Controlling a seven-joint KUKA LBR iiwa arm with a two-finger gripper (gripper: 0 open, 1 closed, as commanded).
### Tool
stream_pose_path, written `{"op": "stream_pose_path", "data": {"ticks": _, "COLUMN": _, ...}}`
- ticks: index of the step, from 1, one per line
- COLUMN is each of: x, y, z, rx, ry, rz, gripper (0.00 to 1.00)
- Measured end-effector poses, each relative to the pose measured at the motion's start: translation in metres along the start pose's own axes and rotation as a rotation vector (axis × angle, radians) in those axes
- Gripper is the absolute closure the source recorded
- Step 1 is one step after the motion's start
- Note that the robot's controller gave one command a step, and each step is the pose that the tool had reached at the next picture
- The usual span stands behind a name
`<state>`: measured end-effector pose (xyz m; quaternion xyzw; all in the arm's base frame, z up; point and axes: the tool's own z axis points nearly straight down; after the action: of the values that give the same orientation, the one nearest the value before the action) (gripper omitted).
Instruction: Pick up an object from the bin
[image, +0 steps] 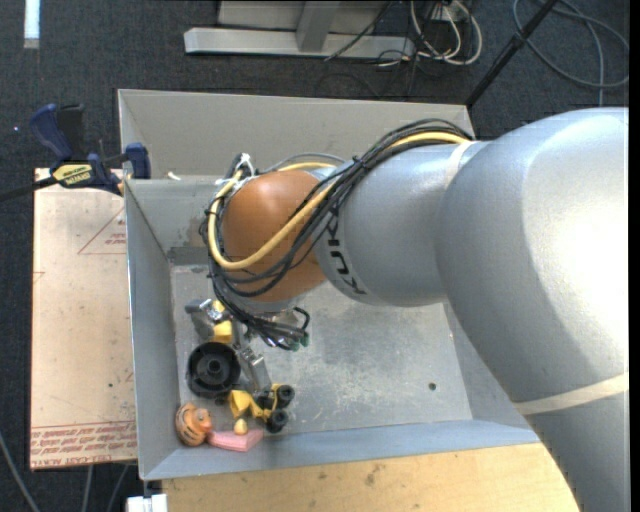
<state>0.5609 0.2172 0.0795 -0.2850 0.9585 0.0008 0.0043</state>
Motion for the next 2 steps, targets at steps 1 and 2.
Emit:
{"op": "stream_pose_path", "data": {"ticks": 1, "x": 0.0193, "y": 0.0394, "z": 0.0052, "rx": 0.006, "ry": -0.014, "rz": -0.228, "gripper": 1.00}}
{"op": "stream_pose_path", "data": {"ticks": 2, "x": 0.0193, "y": 0.0392, "z": 0.0053, "rx": 0.006, "ry": -0.014, "rz": -0.227, "gripper": 1.00}}
